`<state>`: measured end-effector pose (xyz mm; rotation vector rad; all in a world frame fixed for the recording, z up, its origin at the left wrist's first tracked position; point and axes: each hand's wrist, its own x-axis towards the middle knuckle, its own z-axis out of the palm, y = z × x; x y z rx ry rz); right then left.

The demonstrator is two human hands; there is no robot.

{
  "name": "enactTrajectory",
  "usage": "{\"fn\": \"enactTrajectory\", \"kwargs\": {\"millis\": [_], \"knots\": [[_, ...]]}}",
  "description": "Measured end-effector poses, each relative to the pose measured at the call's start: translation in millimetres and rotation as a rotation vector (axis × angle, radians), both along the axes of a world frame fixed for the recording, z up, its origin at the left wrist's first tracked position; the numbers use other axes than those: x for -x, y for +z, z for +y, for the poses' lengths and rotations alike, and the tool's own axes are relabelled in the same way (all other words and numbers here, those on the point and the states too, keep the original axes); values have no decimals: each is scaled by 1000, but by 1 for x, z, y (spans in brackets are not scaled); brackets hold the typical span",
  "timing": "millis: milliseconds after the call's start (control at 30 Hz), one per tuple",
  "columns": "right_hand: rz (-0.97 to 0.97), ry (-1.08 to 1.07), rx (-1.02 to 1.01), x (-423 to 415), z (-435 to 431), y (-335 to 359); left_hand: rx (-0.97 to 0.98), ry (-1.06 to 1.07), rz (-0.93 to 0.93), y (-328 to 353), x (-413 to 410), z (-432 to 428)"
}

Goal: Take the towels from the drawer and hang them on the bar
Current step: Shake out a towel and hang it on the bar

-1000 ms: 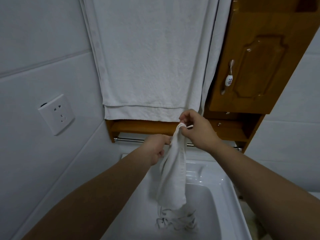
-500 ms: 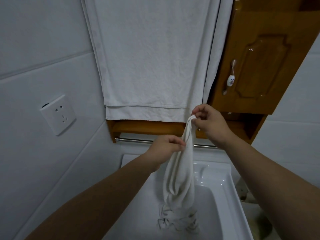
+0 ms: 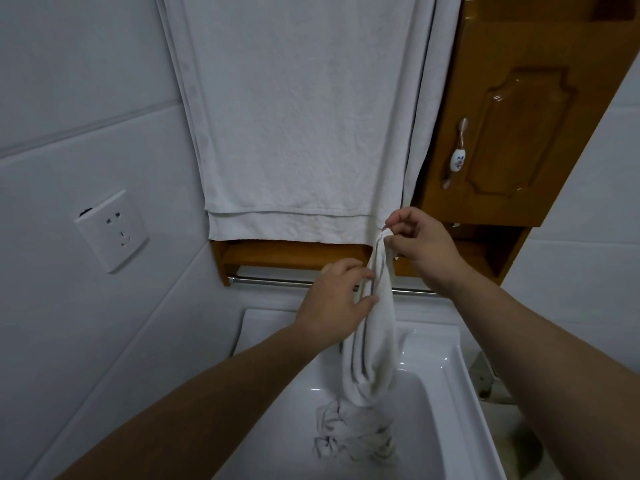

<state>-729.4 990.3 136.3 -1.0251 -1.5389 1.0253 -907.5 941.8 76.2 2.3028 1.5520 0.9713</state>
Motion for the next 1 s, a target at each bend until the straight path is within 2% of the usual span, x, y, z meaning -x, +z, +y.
{"fn": "enactTrajectory", "kwargs": {"millis": [133,433,600,767,900,1000], "knots": [[-5,1,6,3,-1,0,-45,51,-50,1,-3,2],[3,-38,-5,7,-4,8,49,44,32,-3,-6,8],[121,-73,12,2,-3,17,141,69,92,-8,2,11],[180,-114,38,-5,2,19,235,27,25,-14,11,9],[183,-156,36,-9,5,20,239,-5,208,-27,17,8],[203,-205,41,-15,7,21,311,32,273,-39,27,5]]}}
